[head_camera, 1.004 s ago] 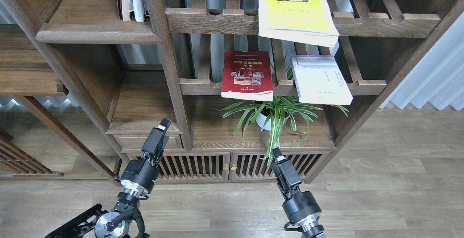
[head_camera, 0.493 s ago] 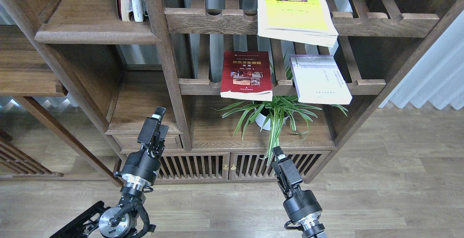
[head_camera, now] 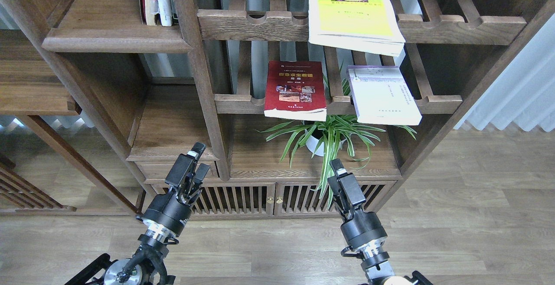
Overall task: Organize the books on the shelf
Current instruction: 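Reach the right gripper up and grasp the white book's lower edge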
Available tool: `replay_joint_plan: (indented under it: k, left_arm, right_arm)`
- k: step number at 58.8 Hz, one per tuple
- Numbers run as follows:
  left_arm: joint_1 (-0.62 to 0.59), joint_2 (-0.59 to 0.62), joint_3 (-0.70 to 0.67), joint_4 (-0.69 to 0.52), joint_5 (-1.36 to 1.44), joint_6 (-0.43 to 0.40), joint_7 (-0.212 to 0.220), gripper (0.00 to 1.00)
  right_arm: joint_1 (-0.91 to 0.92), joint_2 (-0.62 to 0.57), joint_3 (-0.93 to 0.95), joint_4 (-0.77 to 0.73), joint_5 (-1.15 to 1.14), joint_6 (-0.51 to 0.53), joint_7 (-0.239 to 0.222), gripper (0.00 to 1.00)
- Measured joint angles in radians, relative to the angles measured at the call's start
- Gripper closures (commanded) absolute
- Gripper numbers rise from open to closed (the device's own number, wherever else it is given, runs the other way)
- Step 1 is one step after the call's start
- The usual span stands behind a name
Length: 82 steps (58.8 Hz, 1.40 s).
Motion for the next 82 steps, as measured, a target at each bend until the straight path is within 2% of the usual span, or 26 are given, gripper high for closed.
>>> replay_joint_plan:
  k: [22,45,58,82]
  left_arm:
    - [0.000,0.000,-0.073,0.001,-0.005,0.000,0.002,0.00]
    - [0.006,-0.001,-0.086,-0.001,-0.005,0.000,0.002,0.00]
    - [0.006,-0.002,-0.094,-0.002,-0.005,0.000,0.002,0.00]
    - [0.006,-0.002,-0.099,-0.004,-0.005,0.000,0.002,0.00]
  right_arm:
    - [0.101,0.000,0.066,-0.068,0.050,-0.013,0.000,0.01]
    - [0.220,0.000,0.119,-0.238,0.057,-0.039,0.002,0.01]
    - [0.241,0.000,0.144,-0.246,0.060,-0.049,0.003,0.01]
    - [0.264,0.000,0.177,-0.261,0.061,-0.139,0.002,0.01]
